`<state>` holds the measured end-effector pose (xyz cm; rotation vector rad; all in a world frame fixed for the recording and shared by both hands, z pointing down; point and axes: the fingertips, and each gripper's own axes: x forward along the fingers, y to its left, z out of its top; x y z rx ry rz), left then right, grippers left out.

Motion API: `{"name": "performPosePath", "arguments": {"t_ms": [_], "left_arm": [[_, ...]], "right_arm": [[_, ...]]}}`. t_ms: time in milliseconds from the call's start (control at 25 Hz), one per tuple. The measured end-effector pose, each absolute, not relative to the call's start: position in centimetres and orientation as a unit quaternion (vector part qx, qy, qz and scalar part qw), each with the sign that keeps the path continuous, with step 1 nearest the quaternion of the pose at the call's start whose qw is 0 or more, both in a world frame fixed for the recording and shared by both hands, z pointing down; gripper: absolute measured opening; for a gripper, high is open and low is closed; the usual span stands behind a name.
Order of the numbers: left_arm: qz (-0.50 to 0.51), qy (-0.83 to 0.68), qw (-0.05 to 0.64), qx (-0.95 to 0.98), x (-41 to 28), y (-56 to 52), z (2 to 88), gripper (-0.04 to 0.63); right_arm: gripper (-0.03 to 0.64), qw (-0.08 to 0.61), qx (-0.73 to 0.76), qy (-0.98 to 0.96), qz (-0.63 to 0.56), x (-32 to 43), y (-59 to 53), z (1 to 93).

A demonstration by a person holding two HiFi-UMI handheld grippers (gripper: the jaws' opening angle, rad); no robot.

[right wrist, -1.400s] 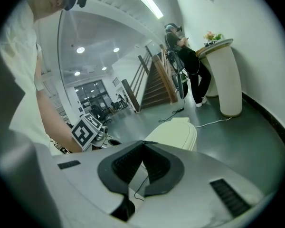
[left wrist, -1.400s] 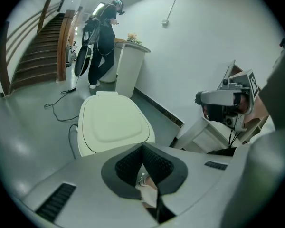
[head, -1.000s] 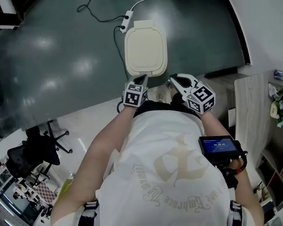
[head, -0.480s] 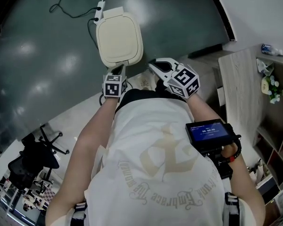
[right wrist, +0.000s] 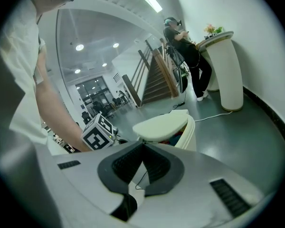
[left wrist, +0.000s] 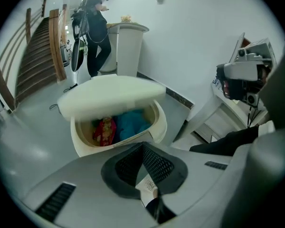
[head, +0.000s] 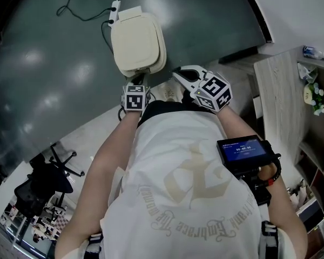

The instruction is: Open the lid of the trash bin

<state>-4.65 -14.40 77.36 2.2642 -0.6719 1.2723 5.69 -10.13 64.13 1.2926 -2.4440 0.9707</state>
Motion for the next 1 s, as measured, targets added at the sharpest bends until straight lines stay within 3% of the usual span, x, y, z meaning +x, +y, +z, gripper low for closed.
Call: {"name": "performPosePath", "arguments": {"t_ms": [560,1000], "left_arm": [[0.467,-0.230,0.186,0.833,-4.5,-14.2,77.7,0.015],[0.448,-0.249,0.226,0.828,-4.5,-14.5,77.4,0.015]], "right_arm": [[0.006,0.113,0.433,-0.831,0.330,5.1,-10.1,64.3],[0.006,0.115,0.423,-0.840,0.320,4.5,-10.3,63.6]]}}
